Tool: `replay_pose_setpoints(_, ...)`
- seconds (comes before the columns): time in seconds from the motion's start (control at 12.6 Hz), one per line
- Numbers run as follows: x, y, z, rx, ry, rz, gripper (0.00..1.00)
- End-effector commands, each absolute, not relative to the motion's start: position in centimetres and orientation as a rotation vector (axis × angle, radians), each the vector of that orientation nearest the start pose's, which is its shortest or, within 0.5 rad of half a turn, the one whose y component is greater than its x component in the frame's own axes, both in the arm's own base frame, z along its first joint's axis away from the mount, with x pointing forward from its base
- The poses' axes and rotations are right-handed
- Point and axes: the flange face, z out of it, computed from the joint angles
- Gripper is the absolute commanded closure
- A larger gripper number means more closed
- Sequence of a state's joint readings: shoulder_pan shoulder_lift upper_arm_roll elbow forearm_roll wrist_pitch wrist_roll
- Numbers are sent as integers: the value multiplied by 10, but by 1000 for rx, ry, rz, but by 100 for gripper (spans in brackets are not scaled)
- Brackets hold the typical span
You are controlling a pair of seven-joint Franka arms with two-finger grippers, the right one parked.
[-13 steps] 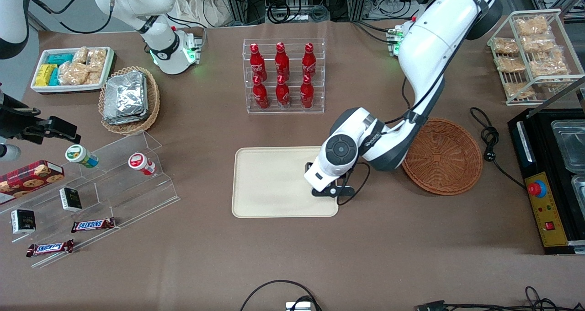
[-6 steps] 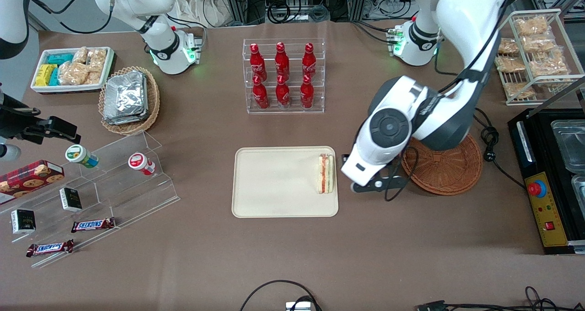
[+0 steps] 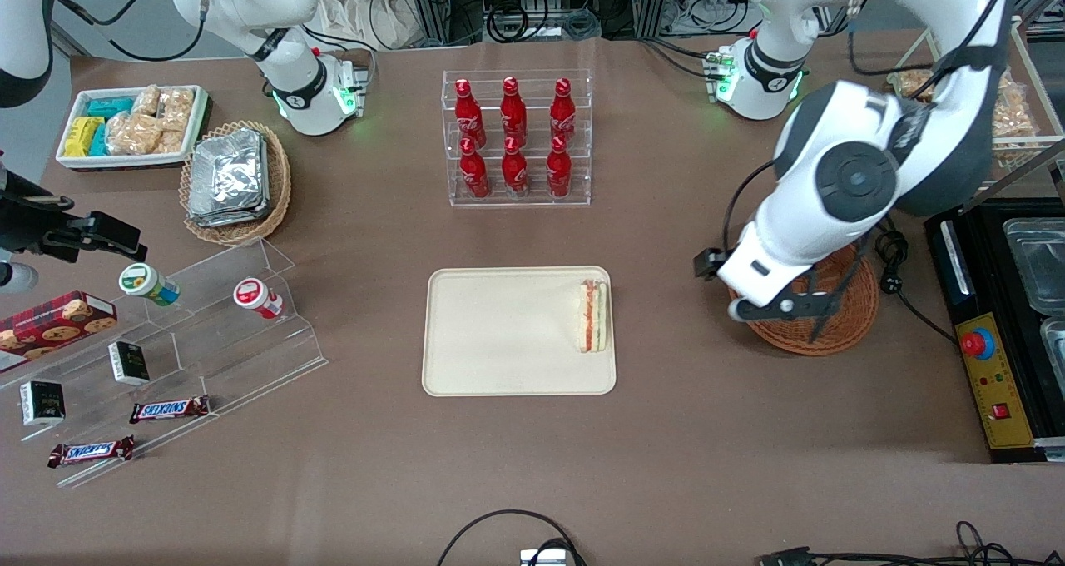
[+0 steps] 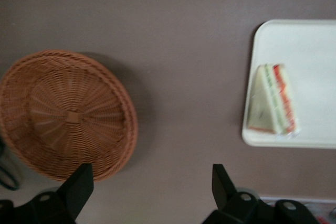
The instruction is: Place sandwich from basket to tray
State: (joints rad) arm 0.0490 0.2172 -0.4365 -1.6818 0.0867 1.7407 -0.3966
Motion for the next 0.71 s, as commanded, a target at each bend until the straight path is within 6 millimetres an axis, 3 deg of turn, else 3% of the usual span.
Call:
replay_pose_setpoints(0.0,544,-171,480,-3065,103,167,0)
replay_pose_setpoints(0.16,544,-136,497,-3097,144,185,0)
replay_pose_setpoints(0.55,556,-49,515,-3108,214,190,0)
replay_pose_setpoints(0.63,564,-46,523,-3108,203,173,0)
